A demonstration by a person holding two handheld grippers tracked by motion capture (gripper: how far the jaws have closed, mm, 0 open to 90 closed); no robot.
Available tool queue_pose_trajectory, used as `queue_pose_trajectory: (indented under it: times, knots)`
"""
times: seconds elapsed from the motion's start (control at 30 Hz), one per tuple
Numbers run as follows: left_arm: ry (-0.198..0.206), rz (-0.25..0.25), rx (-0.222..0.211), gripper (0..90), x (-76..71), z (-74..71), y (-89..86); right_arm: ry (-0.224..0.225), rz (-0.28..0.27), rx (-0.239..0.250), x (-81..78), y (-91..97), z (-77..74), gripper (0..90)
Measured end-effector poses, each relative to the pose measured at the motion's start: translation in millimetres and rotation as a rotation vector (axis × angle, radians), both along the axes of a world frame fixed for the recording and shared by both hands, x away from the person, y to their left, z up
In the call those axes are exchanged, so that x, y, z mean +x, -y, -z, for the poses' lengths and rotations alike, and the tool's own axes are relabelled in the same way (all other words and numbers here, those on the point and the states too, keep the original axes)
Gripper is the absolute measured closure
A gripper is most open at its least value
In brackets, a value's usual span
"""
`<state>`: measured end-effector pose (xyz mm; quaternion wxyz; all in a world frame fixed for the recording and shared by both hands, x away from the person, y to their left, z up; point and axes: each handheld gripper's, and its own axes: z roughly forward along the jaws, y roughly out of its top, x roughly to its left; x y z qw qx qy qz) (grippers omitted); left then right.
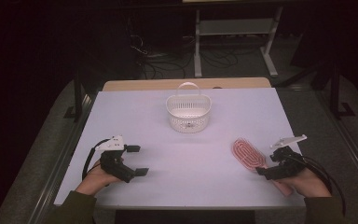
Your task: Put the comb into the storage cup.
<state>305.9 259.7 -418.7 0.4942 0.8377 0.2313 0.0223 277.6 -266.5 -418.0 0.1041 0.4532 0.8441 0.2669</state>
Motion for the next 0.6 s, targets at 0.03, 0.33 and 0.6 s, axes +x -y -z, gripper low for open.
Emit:
queue_pose_trajectory:
  times: [0.03,0.33,0.6]
  knots:
    - [0.000,0.000,0.000,0.0,0.0,0.0,0.0,-0.004,-0.001,-0.003,-0.1,0.1,0.1,24.2]
    - [0.000,0.001,0.001,0.0,0.2,0.1,0.0,-0.043,-0.011,-0.019,-1.1,0.8,1.4,33.2]
    - [0.000,0.001,0.001,0.0,0.2,0.1,0.1,-0.080,-0.022,-0.034,-1.2,0.0,4.1,40.5]
